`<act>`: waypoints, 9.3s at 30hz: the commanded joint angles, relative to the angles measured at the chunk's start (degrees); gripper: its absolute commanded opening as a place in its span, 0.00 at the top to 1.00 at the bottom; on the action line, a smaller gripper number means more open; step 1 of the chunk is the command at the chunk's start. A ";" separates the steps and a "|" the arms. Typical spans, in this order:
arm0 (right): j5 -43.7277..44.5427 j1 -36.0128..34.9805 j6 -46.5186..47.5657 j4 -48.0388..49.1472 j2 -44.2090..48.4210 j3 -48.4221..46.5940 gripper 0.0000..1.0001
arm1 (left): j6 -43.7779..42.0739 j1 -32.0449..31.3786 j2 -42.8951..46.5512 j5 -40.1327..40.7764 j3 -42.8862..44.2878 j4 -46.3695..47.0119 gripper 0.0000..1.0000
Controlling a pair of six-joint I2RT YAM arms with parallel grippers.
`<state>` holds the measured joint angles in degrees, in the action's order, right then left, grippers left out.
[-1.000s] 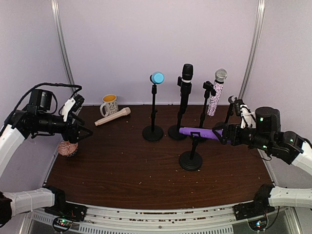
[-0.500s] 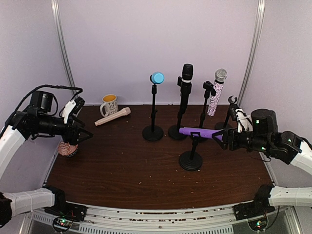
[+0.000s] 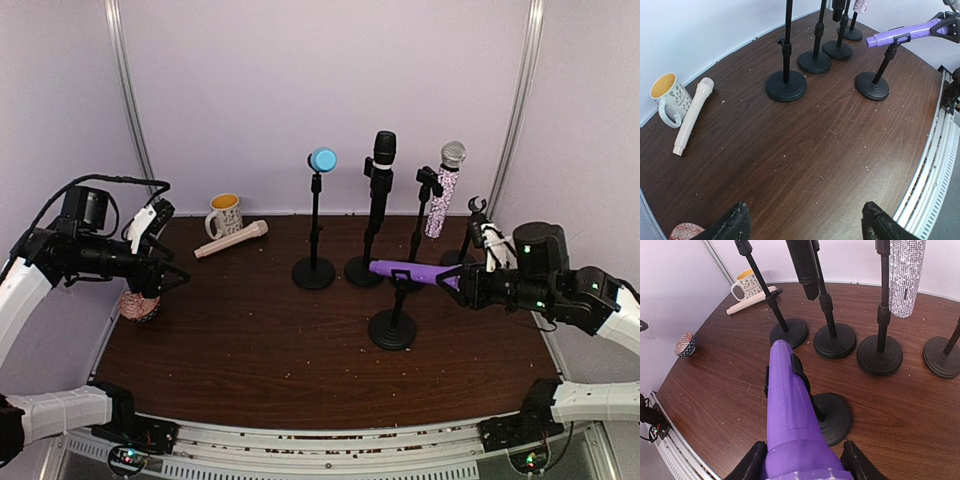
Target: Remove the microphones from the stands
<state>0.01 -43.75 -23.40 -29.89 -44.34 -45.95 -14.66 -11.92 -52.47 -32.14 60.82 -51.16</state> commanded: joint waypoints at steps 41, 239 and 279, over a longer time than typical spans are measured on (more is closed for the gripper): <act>39.29 -30.54 2.93 38.58 -43.55 -28.78 1.00 | 1.78 0.51 2.37 1.50 -1.84 2.01 0.08; 14.22 -31.41 53.05 66.96 -50.12 -28.77 0.30 | 19.71 -23.69 -17.61 -26.47 2.82 23.73 1.00; 18.66 -37.09 65.85 77.96 -42.23 -30.61 0.75 | 26.31 -17.06 -22.37 -12.07 1.55 25.20 1.00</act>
<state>18.65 -78.50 39.46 34.98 -91.39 -71.88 8.14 -32.05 -74.19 -55.57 62.39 -22.96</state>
